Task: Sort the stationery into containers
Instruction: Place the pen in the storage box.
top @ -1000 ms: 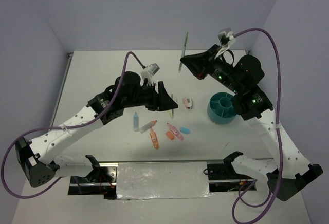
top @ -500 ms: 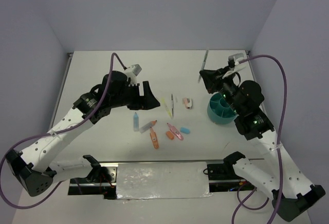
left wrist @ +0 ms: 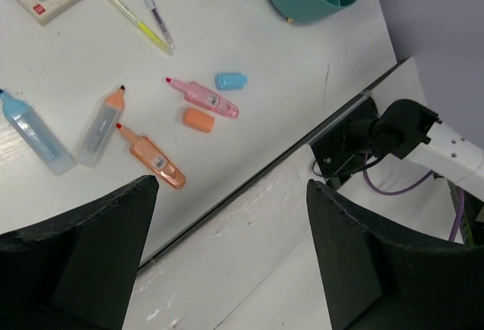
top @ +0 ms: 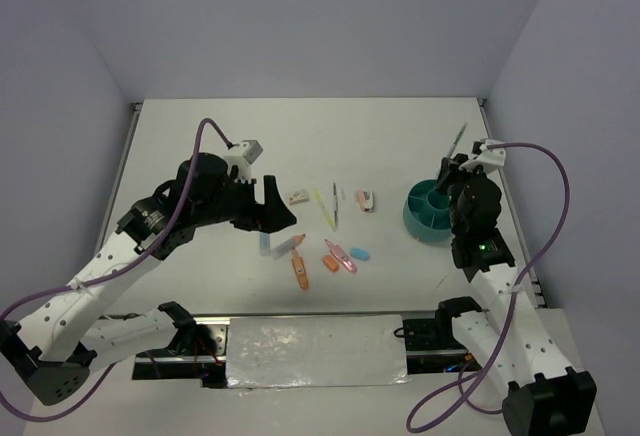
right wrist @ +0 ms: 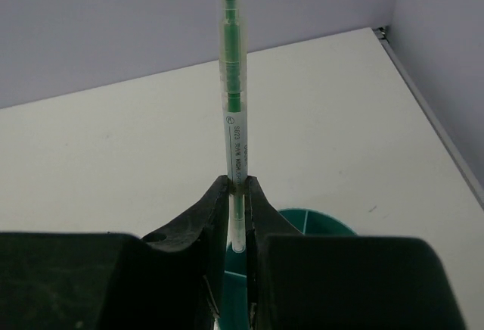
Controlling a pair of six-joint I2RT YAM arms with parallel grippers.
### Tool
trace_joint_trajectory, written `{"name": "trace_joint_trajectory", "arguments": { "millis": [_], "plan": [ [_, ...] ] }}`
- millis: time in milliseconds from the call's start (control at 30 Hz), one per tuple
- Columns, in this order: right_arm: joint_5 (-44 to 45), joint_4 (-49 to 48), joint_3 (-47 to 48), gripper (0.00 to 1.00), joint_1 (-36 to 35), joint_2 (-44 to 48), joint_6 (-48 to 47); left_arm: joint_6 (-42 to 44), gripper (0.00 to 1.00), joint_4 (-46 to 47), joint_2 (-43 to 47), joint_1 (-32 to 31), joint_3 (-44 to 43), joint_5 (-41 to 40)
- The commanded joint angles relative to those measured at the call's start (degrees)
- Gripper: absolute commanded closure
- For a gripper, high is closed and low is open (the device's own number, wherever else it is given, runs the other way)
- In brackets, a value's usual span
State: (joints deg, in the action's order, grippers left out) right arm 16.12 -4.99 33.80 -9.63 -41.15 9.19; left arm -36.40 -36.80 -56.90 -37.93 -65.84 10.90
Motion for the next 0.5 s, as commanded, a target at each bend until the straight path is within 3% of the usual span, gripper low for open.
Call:
{"name": "trace_joint_trajectory", "arguments": {
  "millis": [0,467],
  "plan": [
    [0.58,-5.20,-1.54,1.00,2.59,-0.60,2.14,1.42,0.07,-0.38,1.36,0.23,1.24,2.11],
    [2.69,-8.01,-10.95,1.00,4.97,-0.42,5.75,2.65,0.05,-1.87,3.03,0.23,2.12,2.46]
  ]
}}
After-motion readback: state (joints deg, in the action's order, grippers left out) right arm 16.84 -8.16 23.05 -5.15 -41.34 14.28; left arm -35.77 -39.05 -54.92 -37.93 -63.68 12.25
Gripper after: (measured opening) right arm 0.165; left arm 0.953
